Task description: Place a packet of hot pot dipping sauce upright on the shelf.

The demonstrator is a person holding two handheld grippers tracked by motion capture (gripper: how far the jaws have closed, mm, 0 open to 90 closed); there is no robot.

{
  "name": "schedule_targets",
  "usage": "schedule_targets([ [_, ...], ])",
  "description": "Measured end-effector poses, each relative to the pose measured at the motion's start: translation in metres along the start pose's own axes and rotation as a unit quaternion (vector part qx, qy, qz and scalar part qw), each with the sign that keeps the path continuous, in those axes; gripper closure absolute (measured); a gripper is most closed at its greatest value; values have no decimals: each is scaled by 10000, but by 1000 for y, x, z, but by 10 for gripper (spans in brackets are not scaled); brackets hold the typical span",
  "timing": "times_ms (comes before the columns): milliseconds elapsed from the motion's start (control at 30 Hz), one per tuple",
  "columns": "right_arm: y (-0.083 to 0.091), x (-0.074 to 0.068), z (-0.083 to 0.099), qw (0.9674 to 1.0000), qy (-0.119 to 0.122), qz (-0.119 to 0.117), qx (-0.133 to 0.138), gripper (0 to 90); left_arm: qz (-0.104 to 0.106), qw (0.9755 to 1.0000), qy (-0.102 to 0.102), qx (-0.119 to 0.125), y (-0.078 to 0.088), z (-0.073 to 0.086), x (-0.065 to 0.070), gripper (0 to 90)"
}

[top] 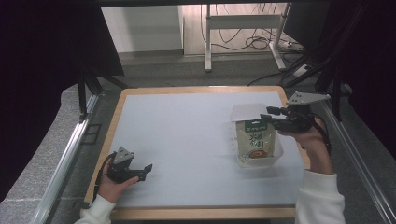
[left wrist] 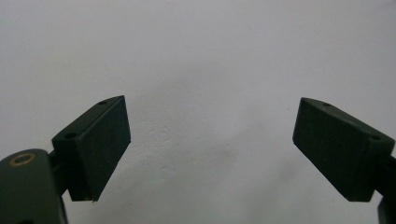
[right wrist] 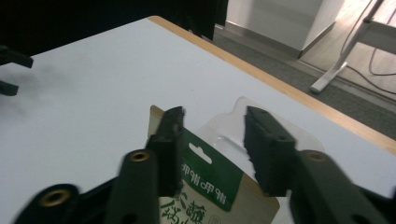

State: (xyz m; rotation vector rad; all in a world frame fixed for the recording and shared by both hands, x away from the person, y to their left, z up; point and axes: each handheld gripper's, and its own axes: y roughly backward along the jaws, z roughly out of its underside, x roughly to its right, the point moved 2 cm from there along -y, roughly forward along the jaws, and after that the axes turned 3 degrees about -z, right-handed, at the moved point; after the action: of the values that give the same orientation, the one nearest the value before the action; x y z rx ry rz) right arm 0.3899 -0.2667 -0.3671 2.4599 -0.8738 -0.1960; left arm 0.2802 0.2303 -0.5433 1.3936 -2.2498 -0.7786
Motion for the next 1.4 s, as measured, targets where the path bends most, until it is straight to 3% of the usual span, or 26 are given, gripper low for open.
schedule_targets([
  [33, -3, -4, -3, 10000, -21, 51, 34, 458, 0, 10000, -8, -6, 0, 0, 0, 109],
  [267, -19, -21, -13, 9999, -108, -25, 77, 358, 3, 10000, -14, -13, 0, 0, 0, 109],
  [300, -26, -31, -17, 9998, -114, -139, 85, 339, 5, 10000, -17, -15, 0, 0, 0, 109],
  [367, -29, -34, -19, 9997, -113, -183, 86, 332, 12, 10000, -40, -34, 0, 1, 0, 109],
  [633, -44, -79, -22, 9976, -115, -669, 148, 293, 34, 10000, -28, -33, -1, 1, 0, 109],
  [700, -46, -83, -21, 9970, -117, -749, 142, 291, 45, 10000, -31, -42, 0, 1, 0, 109],
  [733, -53, -95, -16, 9947, -243, -994, 79, 291, 49, 10000, -28, -43, 0, 0, 0, 109],
  [800, -60, -105, -9, 9938, -264, -1076, -9, 290, 49, 10000, -24, -37, -1, 0, 0, 109],
  [833, -60, -105, -9, 9938, -264, -1076, -9, 290, 52, 10000, -29, -41, -1, 0, 0, 109],
  [867, -68, -118, 0, 9936, -221, -1102, -114, 290, 54, 10000, -40, -36, -1, 0, 1, 109],
  [900, -68, -118, 0, 9936, -221, -1102, -114, 290, 54, 10000, -40, -36, -1, 0, 1, 109],
  [1133, -88, -152, 27, 9919, -144, -1200, -385, 289, 72, 9999, -36, -63, -2, 1, 2, 109],
  [1267, -99, -164, 43, 9899, -167, -1274, -603, 288, 80, 9999, -68, -88, -3, 1, 2, 109],
  [1400, -108, -167, 54, 9879, -159, -1306, -819, 285, 76, 9999, -79, -98, -3, 1, 2, 109],
])
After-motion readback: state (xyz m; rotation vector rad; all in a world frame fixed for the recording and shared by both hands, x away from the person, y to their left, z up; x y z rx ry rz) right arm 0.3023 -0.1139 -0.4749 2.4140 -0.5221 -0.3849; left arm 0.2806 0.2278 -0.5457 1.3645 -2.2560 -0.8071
